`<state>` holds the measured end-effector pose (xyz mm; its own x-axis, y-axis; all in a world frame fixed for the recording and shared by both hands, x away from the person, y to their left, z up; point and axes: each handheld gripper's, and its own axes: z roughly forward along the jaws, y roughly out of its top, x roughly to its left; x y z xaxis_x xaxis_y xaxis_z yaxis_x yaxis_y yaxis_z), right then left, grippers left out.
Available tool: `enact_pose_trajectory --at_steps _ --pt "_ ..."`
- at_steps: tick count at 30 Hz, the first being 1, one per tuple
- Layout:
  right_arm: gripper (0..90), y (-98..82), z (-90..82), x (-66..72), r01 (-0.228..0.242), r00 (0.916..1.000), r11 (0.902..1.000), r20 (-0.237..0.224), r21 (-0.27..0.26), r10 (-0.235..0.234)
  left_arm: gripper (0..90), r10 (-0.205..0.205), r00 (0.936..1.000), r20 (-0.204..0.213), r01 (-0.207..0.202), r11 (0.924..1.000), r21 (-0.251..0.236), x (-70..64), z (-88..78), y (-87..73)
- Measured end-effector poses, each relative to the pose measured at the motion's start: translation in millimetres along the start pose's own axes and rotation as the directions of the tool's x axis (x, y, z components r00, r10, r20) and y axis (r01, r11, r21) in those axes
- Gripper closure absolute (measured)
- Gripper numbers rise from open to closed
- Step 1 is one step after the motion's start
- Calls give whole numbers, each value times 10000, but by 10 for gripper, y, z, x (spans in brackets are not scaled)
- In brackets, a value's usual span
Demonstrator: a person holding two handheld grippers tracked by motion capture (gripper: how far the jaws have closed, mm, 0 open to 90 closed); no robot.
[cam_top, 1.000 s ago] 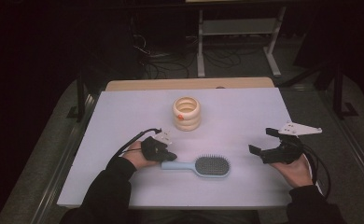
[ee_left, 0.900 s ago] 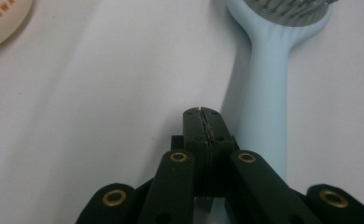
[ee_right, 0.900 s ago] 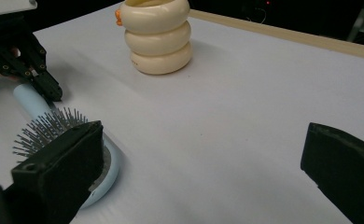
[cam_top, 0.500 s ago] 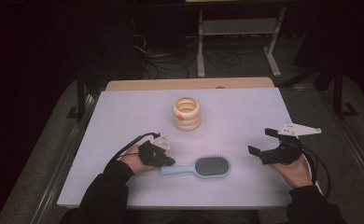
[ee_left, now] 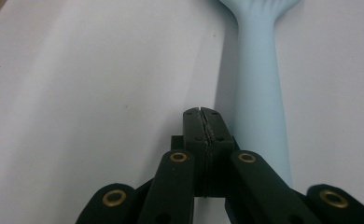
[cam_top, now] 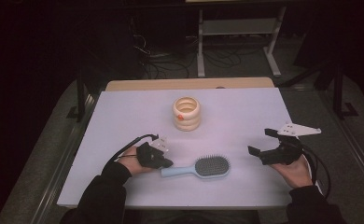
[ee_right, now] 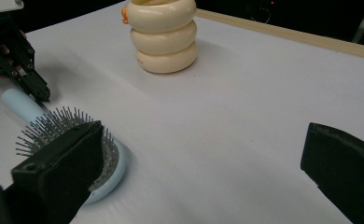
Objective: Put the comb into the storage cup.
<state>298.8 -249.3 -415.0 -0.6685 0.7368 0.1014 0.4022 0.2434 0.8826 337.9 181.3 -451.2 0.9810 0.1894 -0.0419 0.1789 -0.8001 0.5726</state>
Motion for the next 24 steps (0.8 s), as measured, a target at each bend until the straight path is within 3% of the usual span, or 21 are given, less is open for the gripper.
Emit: enact_pose_trajectory --at_steps 5,14,20,24 --pt "0 1 -2 2 3 10000 10000 -1 -5 -3 900 -16 10000 -88 16 10000 56 -21 -65 -14" --pt "0 0 1 -1 0 10000 10000 -6 7 0 886 -113 9996 -240 105 9994 -322 -53 -252 -5" --pt "0 -1 2 -1 -11 10000 10000 -5 20 11 848 251 9996 -101 -253 9995 -197 -109 -298 107" --pt "0 -2 2 -2 -11 10000 10000 -4 18 11 754 560 9984 -35 -561 9984 -122 -150 -307 200"
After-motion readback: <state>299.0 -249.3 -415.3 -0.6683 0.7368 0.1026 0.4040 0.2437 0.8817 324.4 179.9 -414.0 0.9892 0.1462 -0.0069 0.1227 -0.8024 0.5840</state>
